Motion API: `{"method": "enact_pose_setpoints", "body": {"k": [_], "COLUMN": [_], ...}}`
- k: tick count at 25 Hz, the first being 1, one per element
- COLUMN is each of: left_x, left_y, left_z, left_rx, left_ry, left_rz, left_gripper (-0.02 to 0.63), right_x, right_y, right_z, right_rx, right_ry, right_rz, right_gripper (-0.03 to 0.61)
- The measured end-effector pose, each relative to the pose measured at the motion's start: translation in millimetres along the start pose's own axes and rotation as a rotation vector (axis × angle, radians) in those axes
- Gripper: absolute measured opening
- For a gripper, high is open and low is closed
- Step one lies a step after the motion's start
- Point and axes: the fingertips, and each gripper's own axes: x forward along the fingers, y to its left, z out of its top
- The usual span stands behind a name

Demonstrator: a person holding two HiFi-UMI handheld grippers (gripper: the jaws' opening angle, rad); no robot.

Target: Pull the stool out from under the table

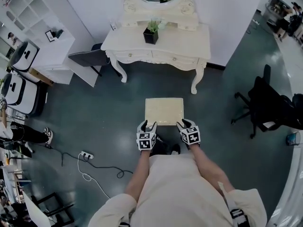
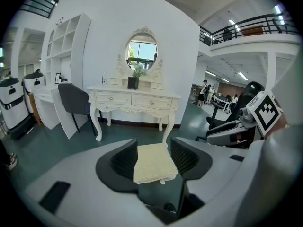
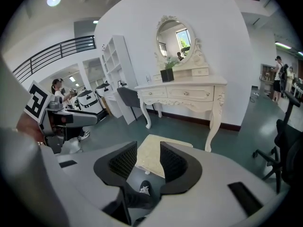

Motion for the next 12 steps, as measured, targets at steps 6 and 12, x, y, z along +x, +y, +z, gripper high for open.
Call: {"method": "enact_pose_setpoints", "body": {"k": [6,12], "left_x": [-8,-12], "left_y": [5,5], "left_z": [6,1], "left_rx": [-0.016,-0.014], "left_ry": [-0.052,-0.047], "left_rz": [0.019,0.027], "left_gripper": [0.139,0.063], "right_x": [-2,-6], "right_y": [-1,-1], "right_z": [-3,-4], "right_rx": [-0.010,-0.012], "right_ry": [-0.003,-0.014], "right_rz": [-0.026,-0.048], "right_gripper": [0.144,0.094]}}
